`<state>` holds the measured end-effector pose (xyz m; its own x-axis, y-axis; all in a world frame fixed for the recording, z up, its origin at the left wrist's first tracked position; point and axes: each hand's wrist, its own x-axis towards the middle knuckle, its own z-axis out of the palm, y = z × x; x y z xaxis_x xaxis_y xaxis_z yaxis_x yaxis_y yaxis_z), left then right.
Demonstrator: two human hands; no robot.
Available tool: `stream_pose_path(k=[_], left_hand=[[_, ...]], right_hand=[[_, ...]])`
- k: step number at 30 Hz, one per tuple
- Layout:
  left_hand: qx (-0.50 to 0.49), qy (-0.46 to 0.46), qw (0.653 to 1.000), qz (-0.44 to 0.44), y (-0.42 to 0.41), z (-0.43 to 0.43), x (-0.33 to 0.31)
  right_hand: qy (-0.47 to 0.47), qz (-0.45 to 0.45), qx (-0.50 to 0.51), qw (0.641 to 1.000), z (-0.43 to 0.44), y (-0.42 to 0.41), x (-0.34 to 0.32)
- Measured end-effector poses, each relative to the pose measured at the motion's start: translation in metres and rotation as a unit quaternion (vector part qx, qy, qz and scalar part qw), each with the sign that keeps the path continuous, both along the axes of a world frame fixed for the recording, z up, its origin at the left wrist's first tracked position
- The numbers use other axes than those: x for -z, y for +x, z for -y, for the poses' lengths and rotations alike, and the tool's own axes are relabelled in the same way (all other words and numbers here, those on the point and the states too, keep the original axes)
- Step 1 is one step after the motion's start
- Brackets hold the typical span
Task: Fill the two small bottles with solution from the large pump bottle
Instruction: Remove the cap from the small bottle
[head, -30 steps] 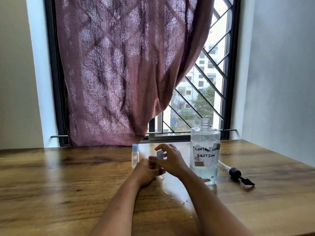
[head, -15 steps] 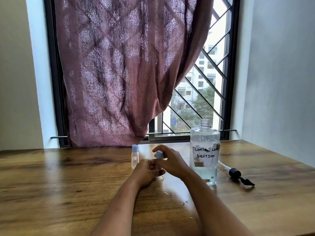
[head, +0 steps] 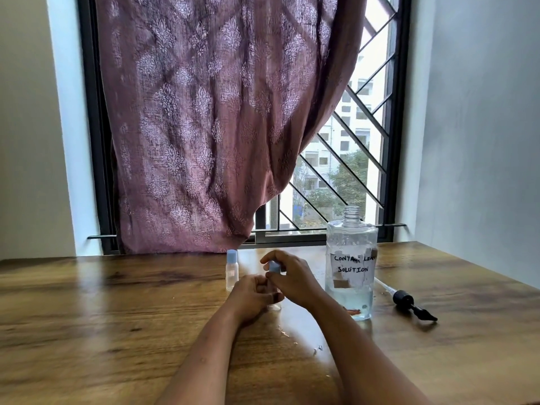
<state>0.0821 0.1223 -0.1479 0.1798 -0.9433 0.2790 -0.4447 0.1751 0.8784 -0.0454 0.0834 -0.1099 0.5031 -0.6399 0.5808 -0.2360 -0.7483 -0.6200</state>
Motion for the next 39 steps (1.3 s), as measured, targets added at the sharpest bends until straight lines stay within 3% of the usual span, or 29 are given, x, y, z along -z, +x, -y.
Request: stream_pose_path(k=[12,19,39], left_hand=[[0.001,-0.002,1.0,-0.018,-0.0017,0.0006,0.0019],[0.022,-0.005,0.999,-0.024,-0.0005,0.0012,0.0017],[0.017,0.013,0.999,-0.041,-0.0023,0.001,0.0009]], right_hand=[[-0.006,0.0,0.072,0.997,0.0064,0.0005,0.0033],[0.019,0.007,0.036,0.999,0.0029,-0.0006,0.0013],[-0.039,0.063,0.025,0.997,0.0048,-0.0006,0.0011]])
